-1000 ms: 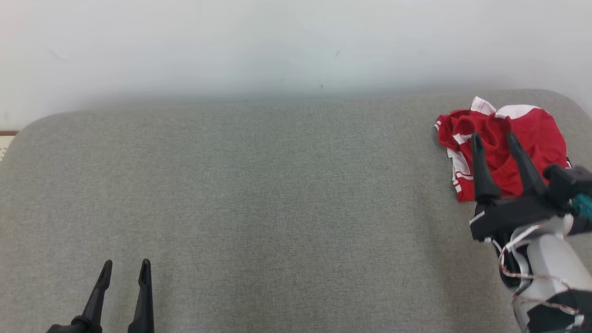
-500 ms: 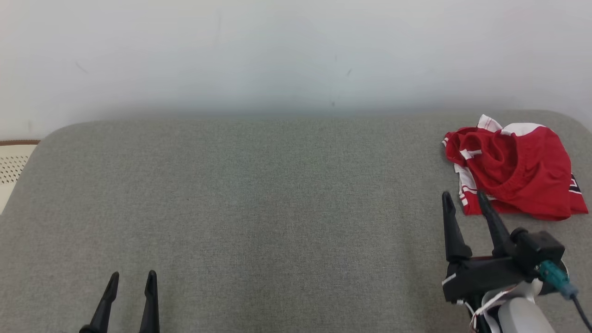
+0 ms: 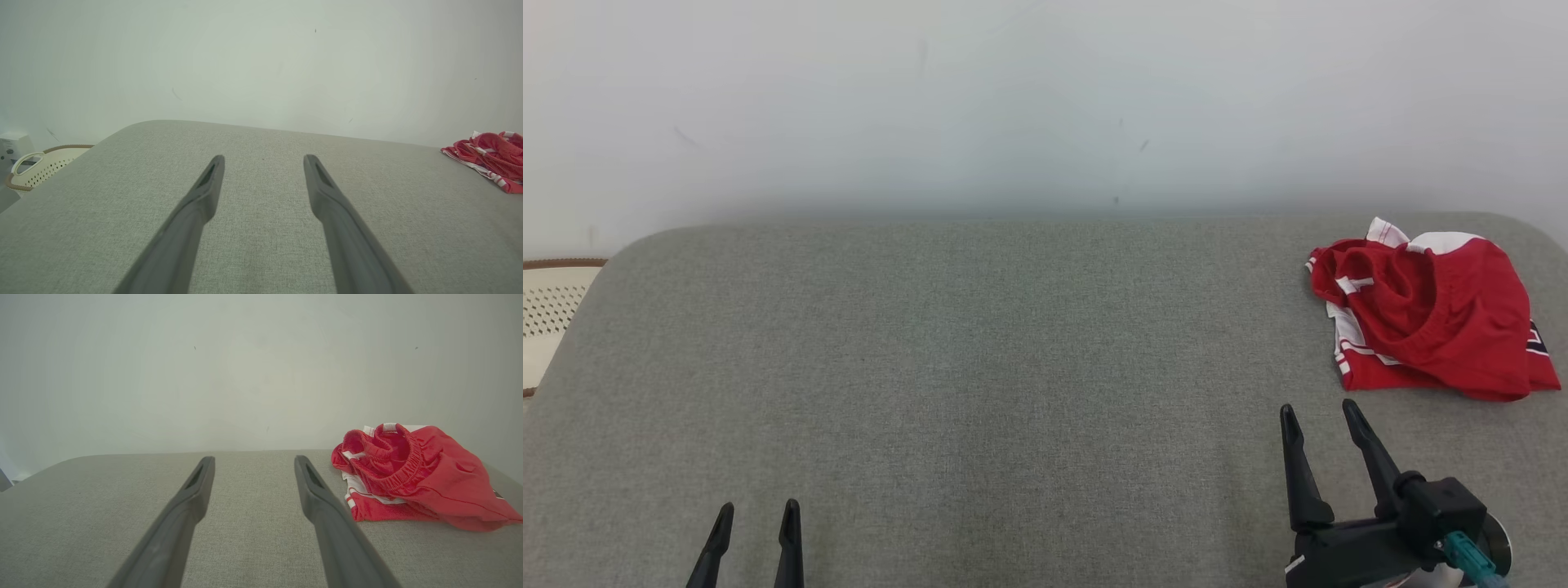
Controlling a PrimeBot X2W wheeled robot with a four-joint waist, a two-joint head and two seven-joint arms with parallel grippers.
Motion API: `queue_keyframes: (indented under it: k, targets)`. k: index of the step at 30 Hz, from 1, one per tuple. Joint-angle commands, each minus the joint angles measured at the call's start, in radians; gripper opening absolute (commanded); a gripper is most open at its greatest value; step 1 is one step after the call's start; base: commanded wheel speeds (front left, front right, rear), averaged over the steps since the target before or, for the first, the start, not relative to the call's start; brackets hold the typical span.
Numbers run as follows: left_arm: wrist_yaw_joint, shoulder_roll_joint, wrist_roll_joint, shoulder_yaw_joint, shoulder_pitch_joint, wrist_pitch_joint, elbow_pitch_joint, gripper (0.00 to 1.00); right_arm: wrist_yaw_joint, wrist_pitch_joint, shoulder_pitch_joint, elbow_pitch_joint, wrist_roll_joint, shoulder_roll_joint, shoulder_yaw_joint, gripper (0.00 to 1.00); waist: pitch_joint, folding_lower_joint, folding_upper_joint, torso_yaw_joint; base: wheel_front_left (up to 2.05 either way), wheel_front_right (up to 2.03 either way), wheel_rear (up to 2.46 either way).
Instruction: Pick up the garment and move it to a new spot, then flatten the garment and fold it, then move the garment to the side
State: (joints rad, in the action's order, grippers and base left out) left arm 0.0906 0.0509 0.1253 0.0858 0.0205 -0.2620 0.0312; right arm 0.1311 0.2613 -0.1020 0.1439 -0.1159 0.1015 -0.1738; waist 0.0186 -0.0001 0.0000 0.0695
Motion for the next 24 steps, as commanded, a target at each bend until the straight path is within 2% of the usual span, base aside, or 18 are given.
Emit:
queue_keyframes:
  k: [1,24]
  targets:
    - [-0.004,0.000,-0.011,0.003,0.020,-0.004,0.007,1.00,-0.001,0.004,0.022,-0.008,0.012,-0.008,0.006,1.00,0.000,0.0001,0.0000,0.000,0.00,0.00,0.00]
    - [0.003,0.000,-0.030,0.009,0.021,-0.004,0.003,1.00,-0.001,0.005,0.031,-0.009,0.028,-0.024,0.013,1.00,0.000,0.0001,0.0000,-0.002,0.00,0.00,0.00]
